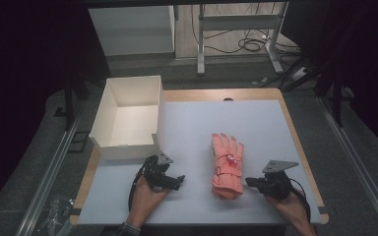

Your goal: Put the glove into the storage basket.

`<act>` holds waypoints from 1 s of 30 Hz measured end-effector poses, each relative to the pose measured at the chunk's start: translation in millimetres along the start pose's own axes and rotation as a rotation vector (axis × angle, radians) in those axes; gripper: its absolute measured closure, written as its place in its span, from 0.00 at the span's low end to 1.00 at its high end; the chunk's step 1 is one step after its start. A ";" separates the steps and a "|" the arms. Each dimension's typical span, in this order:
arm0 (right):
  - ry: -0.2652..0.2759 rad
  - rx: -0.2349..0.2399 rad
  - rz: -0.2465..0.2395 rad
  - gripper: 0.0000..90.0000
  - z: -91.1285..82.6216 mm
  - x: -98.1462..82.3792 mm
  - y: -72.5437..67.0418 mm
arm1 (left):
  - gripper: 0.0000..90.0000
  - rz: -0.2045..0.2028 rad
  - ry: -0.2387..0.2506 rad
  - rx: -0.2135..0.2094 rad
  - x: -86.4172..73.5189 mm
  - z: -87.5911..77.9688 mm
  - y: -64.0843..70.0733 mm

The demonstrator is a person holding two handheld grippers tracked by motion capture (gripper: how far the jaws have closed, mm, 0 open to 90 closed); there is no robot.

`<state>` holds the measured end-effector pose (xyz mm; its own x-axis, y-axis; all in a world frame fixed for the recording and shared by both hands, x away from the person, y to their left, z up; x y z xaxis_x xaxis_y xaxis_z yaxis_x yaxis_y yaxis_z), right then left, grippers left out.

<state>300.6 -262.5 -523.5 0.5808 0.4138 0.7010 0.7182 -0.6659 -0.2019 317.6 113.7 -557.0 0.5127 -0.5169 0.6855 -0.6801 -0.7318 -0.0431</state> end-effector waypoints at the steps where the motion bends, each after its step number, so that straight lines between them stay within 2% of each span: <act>1: -0.003 0.012 -0.004 0.99 1.4 -2.1 -2.3 | 0.00 0.000 0.000 0.000 0.0 0.0 0.0; 3: 0.004 0.038 -0.019 0.99 3.3 -4.2 -8.0 | 0.00 0.000 0.000 0.000 0.0 0.0 0.0; 10: -0.004 0.044 -0.043 0.98 11.0 -2.3 -17.8 | 0.00 0.000 0.000 0.000 0.0 0.0 0.0; 30: -0.016 0.085 -0.049 0.98 35.8 12.6 -34.8 | 0.00 0.002 0.000 0.000 0.0 0.0 -0.1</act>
<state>296.7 -211.9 -532.1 0.5498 0.4548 0.7006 0.7752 -0.5902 -0.2253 317.6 113.8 -557.0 0.5117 -0.5182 0.6853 -0.6811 -0.7309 -0.0441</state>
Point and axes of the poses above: each handheld gripper's, and its own axes: z roughly forward along the jaws, x roughly out of its top, y roughly to its right, the point moved 1 cm from there along z, roughly forward along the jaws, and after that the axes turned 7 degrees about z, right-handed, at the moved point
